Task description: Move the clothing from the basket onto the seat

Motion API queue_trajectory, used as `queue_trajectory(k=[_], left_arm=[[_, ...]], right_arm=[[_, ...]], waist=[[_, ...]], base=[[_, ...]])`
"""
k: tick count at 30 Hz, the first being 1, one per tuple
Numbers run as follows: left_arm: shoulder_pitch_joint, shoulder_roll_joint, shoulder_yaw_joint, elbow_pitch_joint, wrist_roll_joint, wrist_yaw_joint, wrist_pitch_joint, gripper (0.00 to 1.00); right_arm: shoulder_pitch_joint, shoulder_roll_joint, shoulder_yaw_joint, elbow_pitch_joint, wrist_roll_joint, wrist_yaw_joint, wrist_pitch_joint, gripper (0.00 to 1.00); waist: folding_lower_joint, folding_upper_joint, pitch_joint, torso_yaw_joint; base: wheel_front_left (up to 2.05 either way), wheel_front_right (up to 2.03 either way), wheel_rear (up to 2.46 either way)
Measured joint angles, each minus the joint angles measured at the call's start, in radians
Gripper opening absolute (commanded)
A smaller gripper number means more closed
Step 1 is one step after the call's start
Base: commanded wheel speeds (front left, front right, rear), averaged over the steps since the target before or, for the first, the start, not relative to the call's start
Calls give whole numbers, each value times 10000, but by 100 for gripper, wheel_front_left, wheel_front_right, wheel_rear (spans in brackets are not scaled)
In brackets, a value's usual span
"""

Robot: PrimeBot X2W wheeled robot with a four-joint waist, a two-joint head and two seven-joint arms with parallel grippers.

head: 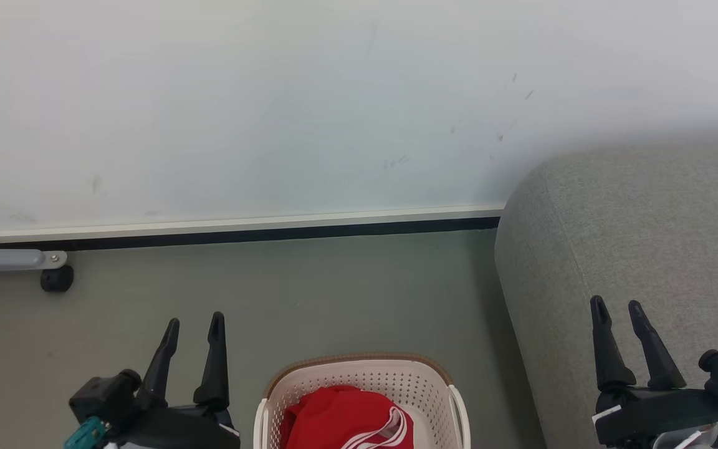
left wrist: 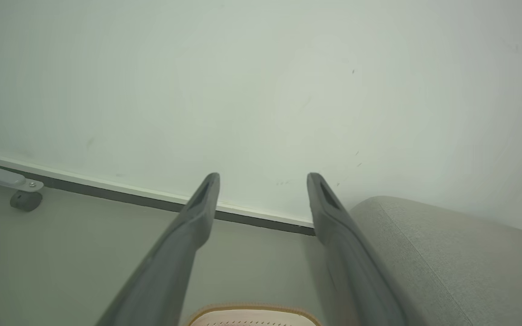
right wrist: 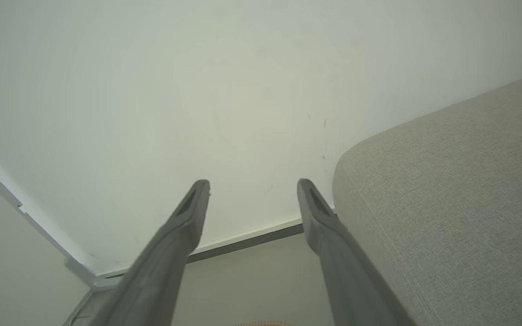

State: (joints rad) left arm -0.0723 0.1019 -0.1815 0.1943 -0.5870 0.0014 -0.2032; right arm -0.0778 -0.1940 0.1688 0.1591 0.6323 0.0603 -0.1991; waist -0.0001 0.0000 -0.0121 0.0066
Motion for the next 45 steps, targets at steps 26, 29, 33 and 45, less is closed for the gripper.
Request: queue_trajectory(k=[26, 29, 33, 45], left_arm=[[-17, -82, -186, -165, 1877, 65, -497, 100], [-17, -102, -165, -165, 2050, 61, -497, 100], [-12, -123, -94, -192, 2090, 59, -497, 100], [-3, -251, -2, -499, 2134, 63, -497, 100]], right_arm=[[-7, -96, 130, -155, -1845, 2, -545, 100], [-15, -75, 86, -134, -1879, 4, -546, 100], [-35, -17, 38, -23, -1941, 4, -546, 100], [-135, 23, 25, -142, -2111, 13, -546, 100]], waist=[[1, 0, 54, -76], [0, 0, 56, -78], [1, 0, 68, -98], [2, 0, 519, -346]], base=[[0, 0, 0], [0, 0, 0], [0, 0, 0], [0, 0, 0]])
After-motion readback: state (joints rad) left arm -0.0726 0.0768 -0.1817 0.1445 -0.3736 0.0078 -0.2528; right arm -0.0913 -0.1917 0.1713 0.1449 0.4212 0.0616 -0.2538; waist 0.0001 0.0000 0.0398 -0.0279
